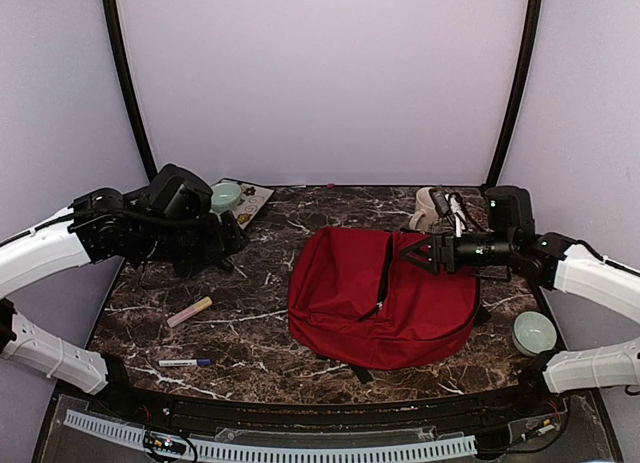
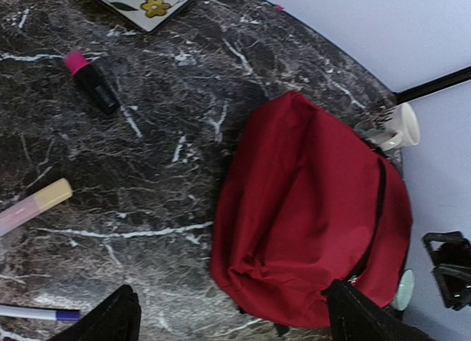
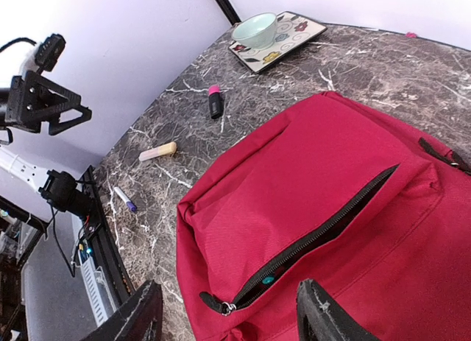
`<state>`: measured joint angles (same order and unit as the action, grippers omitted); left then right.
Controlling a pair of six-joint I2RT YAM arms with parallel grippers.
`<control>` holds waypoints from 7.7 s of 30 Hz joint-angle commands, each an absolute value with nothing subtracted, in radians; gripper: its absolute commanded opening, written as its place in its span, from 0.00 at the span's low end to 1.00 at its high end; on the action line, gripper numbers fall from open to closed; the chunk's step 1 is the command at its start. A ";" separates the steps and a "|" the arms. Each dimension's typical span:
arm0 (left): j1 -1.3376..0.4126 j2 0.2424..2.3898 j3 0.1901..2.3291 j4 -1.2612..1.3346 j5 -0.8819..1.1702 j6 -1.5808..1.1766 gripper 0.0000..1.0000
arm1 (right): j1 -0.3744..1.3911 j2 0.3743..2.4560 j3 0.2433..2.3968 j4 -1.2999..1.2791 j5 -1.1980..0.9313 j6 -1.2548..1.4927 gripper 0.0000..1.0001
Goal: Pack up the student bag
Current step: Place the pen in the lower front pocket of the bag, then pick up the pen at the center of the board, then pass from the left arm to the right, then place the pen in the lower front pocket of the bag.
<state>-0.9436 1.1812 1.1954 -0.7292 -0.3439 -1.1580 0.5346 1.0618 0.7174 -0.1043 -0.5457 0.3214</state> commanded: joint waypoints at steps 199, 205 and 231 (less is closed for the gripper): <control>-0.956 1.242 1.172 -0.261 -0.358 -1.494 0.99 | 0.897 1.392 1.102 0.126 -0.063 0.420 0.00; -0.953 1.075 1.058 -0.442 -0.465 -1.448 0.99 | 0.851 1.264 1.047 0.013 0.012 0.385 0.00; -0.689 1.159 1.187 -0.788 -0.250 -0.899 0.99 | 0.664 1.039 0.965 -0.404 -0.009 0.387 0.00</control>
<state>-0.7189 1.1278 1.1625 -0.7227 -0.3805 -1.0050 0.6899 1.0489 0.9581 -0.3500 0.0048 0.3569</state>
